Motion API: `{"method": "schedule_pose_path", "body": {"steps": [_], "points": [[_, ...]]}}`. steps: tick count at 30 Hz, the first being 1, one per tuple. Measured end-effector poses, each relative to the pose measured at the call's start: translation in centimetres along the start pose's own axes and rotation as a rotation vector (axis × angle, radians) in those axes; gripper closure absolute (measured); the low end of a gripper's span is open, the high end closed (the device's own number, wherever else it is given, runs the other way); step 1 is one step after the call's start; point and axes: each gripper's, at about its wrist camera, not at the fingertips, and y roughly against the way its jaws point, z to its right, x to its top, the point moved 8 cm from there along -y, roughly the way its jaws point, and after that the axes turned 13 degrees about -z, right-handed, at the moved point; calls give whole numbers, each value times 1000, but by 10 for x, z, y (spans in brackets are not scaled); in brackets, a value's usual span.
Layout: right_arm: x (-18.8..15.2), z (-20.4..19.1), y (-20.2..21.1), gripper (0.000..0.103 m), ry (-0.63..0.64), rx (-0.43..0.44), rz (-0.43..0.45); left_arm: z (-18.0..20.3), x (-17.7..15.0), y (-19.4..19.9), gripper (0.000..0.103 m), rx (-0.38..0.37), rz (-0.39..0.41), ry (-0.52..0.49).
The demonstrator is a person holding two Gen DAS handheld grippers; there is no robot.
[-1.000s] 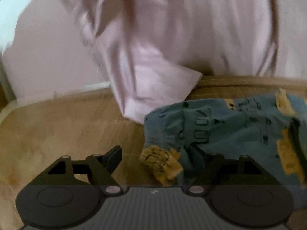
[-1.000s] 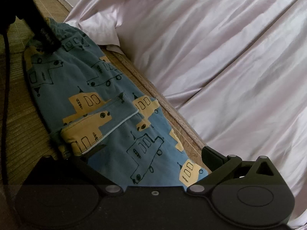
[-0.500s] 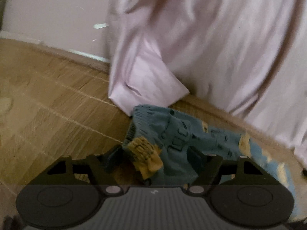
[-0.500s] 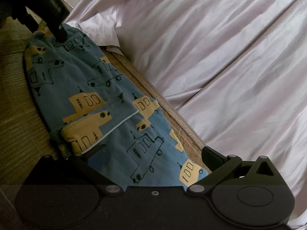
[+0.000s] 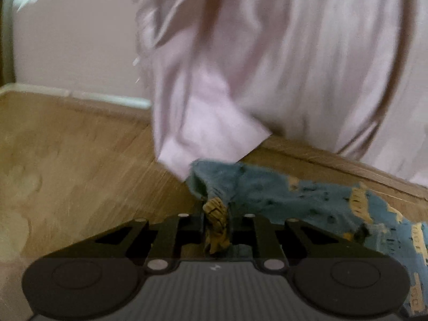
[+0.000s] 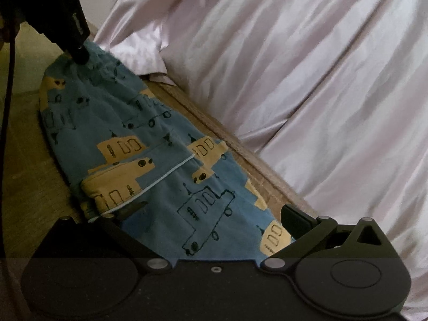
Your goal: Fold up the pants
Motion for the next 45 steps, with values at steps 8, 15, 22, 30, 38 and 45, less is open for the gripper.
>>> {"method": "schedule_pose_path", "body": {"steps": [8, 15, 22, 30, 38, 45], "points": [[-8, 28, 15, 1, -86, 70, 84, 76, 14, 50, 86, 9, 158, -339], [-34, 74, 26, 1, -195, 88, 85, 168, 7, 90, 86, -86, 220, -571], [-82, 122, 45, 1, -310, 188, 42, 253, -17, 95, 86, -153, 146, -743], [-112, 160, 14, 1, -507, 228, 23, 299, -78, 58, 53, -137, 72, -925], [-130, 184, -2, 1, -750, 368, 22, 286, -115, 41, 34, -82, -19, -1041], [-116, 174, 0, 13, -802, 541, 41, 273, -125, 16, 61, -77, -117, -1070]]}}
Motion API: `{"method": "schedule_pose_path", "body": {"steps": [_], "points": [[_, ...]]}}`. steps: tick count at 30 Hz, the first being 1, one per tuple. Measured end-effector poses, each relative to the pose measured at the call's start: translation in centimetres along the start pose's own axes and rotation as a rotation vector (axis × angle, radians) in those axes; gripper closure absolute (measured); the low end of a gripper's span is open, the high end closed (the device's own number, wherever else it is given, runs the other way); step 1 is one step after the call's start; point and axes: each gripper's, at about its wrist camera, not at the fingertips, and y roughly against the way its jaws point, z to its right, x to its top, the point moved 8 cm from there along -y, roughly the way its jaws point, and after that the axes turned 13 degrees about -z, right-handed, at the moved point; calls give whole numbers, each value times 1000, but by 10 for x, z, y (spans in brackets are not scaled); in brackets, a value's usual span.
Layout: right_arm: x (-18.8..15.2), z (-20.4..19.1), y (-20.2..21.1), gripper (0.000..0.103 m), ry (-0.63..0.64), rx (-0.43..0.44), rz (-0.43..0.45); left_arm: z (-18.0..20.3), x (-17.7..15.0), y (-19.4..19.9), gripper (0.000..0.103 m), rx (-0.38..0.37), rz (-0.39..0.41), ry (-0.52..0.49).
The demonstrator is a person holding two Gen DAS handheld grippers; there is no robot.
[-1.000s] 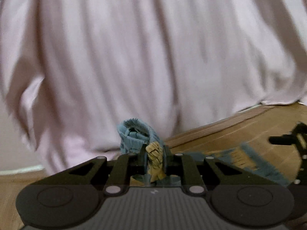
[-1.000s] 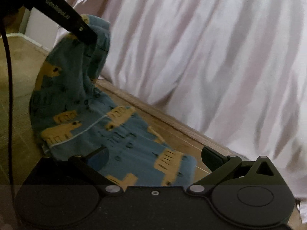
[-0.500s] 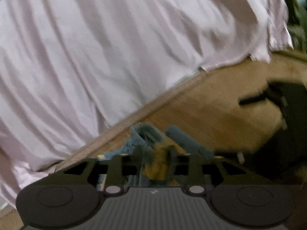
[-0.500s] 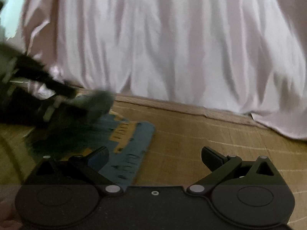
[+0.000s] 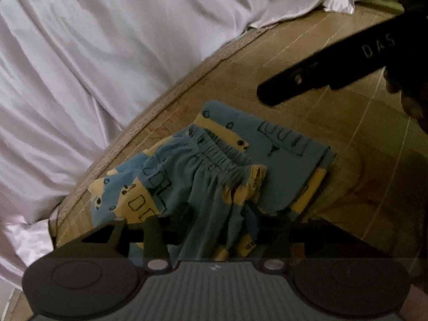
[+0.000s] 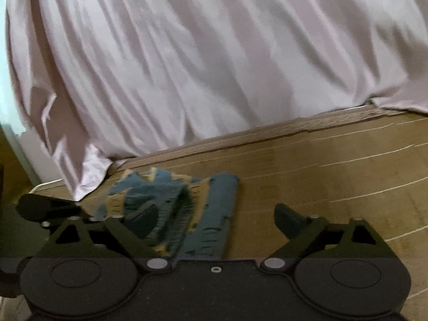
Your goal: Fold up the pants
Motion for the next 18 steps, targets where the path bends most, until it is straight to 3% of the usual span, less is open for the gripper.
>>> {"method": "schedule_pose_path", "body": {"steps": [1, 4, 9, 11, 12, 13, 15, 17, 18], "points": [[-1, -3, -1, 16, 4, 7, -6, 0, 0, 0, 70, -10, 4, -1], [2, -12, -10, 27, -3, 33, -45, 0, -2, 3, 85, -19, -8, -15], [21, -29, -41, 36, 1, 72, -110, -5, 0, 15, 88, -47, 18, -2], [32, -35, -60, 36, -2, 90, -155, -8, -3, 15, 72, -37, 36, 11], [35, -39, -69, 36, 4, 91, -173, -10, -5, 15, 54, -13, 43, 16], [37, -42, -78, 36, 17, 81, -199, -12, -7, 16, 45, 10, 55, 21], [35, -42, -91, 37, 19, 27, -244, -14, -11, 16, 45, -5, 73, 21], [31, -44, -96, 44, 9, 22, -251, -17, -13, 12, 47, -49, 59, 41], [29, -45, -95, 47, 2, 21, -243, -18, -15, 9, 54, -67, 46, 55]]}}
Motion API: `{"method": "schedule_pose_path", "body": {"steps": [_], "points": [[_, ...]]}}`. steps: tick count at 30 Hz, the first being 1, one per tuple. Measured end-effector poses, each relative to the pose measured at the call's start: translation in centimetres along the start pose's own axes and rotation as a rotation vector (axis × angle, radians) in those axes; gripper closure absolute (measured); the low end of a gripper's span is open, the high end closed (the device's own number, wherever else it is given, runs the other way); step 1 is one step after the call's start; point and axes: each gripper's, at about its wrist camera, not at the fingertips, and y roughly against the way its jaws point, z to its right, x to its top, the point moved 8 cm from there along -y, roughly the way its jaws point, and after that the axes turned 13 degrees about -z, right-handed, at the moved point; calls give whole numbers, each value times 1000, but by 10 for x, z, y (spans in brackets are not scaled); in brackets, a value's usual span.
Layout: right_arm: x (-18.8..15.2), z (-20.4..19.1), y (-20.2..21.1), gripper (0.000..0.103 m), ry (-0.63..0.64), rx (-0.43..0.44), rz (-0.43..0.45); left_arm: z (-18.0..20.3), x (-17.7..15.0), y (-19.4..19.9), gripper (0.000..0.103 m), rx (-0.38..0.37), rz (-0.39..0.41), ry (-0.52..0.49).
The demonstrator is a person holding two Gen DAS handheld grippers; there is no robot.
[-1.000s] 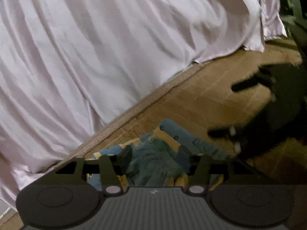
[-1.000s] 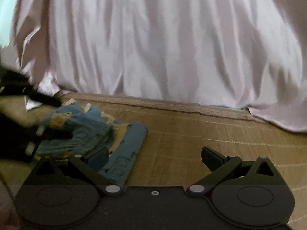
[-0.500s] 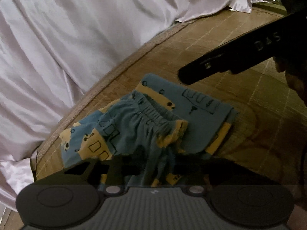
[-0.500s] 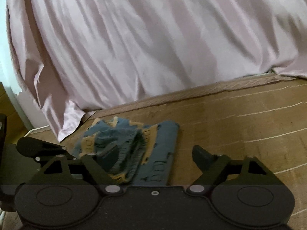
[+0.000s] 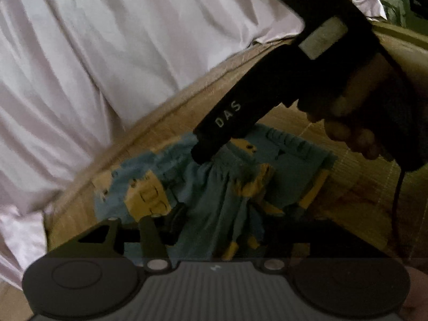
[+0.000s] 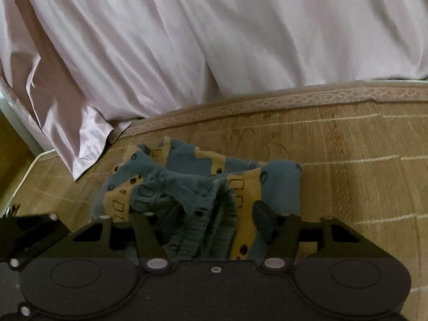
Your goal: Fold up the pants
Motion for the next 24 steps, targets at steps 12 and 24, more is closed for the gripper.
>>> {"method": "schedule_pose_path", "body": {"steps": [12, 24], "points": [[0, -14, 41, 94, 4, -40, 110, -24, 4, 25, 92, -177, 43, 224], [-23, 23, 70, 84, -38, -137, 88, 25, 17, 37, 69, -255, 33, 83]]}}
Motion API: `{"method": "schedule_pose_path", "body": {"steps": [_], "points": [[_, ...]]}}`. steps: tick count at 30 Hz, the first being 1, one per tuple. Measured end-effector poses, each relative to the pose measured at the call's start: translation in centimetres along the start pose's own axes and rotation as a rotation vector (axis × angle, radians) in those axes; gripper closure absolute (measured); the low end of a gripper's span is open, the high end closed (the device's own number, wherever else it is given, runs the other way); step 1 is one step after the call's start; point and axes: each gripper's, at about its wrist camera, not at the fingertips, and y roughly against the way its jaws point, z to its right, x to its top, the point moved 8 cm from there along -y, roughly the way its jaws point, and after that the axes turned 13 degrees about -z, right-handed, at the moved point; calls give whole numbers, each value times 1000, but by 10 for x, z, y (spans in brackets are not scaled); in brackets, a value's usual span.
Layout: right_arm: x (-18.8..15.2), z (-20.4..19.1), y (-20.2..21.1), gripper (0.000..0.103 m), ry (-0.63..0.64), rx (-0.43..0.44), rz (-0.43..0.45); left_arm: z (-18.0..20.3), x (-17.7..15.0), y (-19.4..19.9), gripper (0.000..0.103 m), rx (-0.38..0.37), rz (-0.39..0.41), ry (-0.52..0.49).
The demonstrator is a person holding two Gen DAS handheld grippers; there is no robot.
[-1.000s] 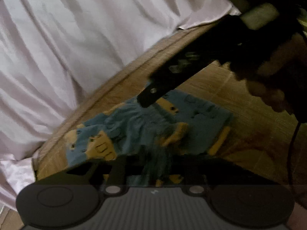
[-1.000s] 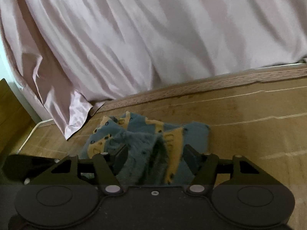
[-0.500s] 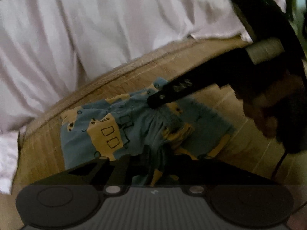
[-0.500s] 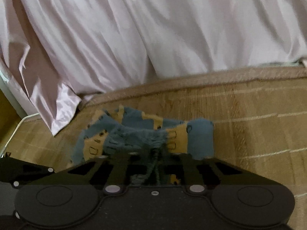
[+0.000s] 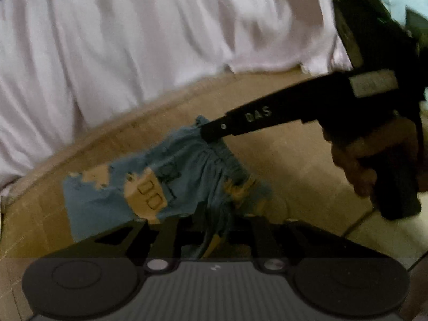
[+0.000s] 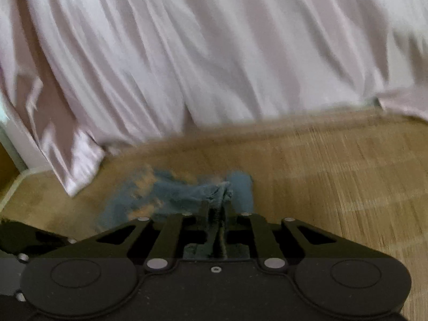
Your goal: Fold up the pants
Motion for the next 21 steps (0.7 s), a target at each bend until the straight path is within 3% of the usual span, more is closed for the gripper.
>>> {"method": "schedule_pose_path", "body": {"steps": [1, 3, 5, 6, 8, 10, 12, 15, 17, 21], "points": [[-6, 5, -6, 81, -4, -33, -19, 0, -6, -4, 50, 9, -17, 0], [-15, 12, -8, 73, 1, -90, -16, -6, -14, -2, 38, 43, -9, 28], [-20, 13, 3, 42, 26, -128, 27, -15, -19, 7, 30, 32, 15, 63], [-21, 10, 9, 35, 50, -148, 61, -22, -20, 13, 22, 31, 37, 90], [-20, 1, 20, 15, 96, -171, 134, -44, -19, 25, 9, 88, 106, 191], [-21, -11, 21, 7, 127, -166, 171, -70, -19, 31, 0, 179, 148, 310], [-25, -22, 9, 4, 169, -179, 153, -94, -21, 23, 0, 291, 104, 406], [-41, -18, -15, 4, 242, -311, 41, -114, -35, -1, 1, 381, -43, 453], [-52, -9, -15, 1, 239, -314, 32, -113, -49, -11, 1, 385, -88, 438], [-64, 21, -2, 1, 58, -174, -3, -103, -70, -8, 0, 308, -37, 411]]}}
